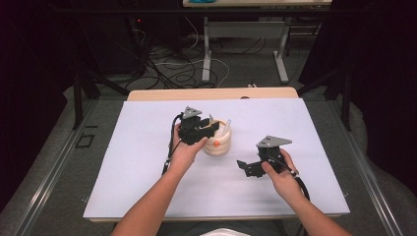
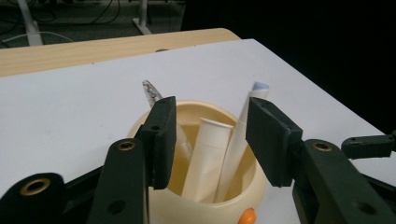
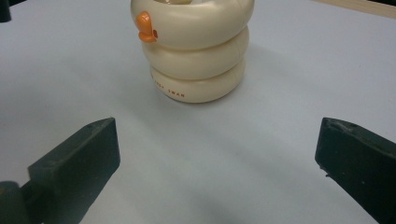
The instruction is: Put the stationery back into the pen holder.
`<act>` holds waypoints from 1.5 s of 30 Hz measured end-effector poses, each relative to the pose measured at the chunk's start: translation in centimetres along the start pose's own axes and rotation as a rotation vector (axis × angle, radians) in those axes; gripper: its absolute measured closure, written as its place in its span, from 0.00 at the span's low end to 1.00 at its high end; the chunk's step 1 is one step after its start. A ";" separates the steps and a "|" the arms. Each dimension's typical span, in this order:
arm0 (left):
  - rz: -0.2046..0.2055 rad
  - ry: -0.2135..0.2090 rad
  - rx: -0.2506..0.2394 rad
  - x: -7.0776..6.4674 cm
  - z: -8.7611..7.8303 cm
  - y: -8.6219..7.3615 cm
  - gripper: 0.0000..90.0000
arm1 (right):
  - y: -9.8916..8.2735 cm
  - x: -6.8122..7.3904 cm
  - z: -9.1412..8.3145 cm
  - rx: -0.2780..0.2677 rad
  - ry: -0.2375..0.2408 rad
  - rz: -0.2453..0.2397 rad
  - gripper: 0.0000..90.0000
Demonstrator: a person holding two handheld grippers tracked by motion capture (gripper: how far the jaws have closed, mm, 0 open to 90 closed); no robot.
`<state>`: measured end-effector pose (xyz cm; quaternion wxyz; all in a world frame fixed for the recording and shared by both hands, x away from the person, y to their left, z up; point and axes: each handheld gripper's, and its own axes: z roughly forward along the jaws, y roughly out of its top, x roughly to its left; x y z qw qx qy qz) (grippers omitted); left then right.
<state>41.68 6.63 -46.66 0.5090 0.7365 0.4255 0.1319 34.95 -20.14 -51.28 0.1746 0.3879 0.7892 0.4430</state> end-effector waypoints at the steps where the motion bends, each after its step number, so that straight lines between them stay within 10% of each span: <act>1: 0.003 -0.003 -0.004 0.1 -0.3 0.0 0.56 | 0.0 0.0 -0.1 -0.002 0.002 0.005 0.00; 16: 0.081 0.013 -0.028 1.6 -4.9 -0.7 0.29 | 0.2 -0.8 -0.8 -0.020 -0.016 0.050 0.00; 26: 0.022 0.007 -0.030 2.6 -8.2 -2.3 0.19 | 0.2 -1.6 -1.3 -0.040 -0.035 0.075 0.00; 45: 0.006 0.123 0.002 7.0 -10.5 -6.7 0.00 | -0.5 -3.7 -1.7 -0.040 -0.073 0.119 0.00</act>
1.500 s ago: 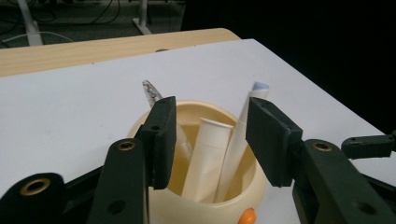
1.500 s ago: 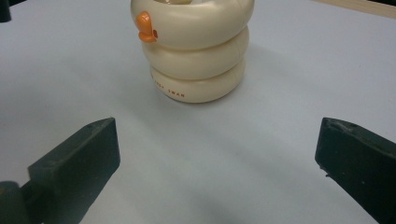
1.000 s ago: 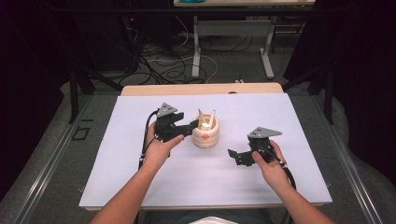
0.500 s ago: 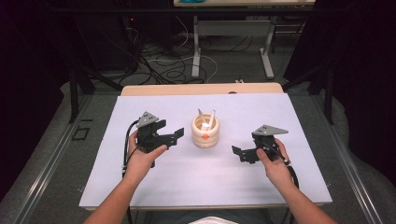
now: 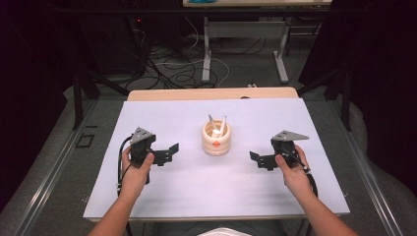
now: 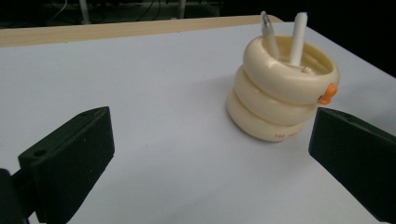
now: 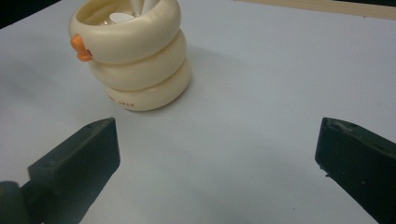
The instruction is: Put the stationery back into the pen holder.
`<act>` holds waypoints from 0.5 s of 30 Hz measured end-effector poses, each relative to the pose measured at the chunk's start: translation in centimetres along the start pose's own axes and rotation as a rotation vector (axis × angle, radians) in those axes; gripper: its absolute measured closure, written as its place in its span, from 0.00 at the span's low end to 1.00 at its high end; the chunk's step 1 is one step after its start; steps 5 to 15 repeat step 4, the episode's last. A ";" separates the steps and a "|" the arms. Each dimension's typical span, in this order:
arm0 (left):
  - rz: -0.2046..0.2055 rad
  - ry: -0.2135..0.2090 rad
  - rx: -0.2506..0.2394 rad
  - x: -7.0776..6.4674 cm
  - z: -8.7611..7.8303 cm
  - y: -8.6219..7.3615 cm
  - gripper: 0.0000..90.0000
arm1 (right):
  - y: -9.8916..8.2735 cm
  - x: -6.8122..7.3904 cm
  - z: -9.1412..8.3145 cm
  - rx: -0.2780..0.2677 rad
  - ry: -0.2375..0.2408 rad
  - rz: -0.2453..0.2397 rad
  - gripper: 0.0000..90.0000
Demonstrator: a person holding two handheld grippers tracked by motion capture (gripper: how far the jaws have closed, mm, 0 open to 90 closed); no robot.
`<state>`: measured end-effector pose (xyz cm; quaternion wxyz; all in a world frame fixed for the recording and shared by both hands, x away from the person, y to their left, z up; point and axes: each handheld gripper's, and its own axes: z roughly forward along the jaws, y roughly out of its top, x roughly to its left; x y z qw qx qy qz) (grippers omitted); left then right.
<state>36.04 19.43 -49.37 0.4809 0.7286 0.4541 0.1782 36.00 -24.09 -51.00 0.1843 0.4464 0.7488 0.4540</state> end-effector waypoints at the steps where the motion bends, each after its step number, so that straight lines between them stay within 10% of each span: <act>1: -0.005 0.007 0.003 0.2 0.0 -0.2 0.00 | -0.1 -0.2 0.0 0.001 -0.007 0.003 0.00; 15: -0.020 0.036 0.021 0.9 0.3 -0.5 0.00 | -0.3 -0.6 -0.1 0.010 -0.013 0.018 0.00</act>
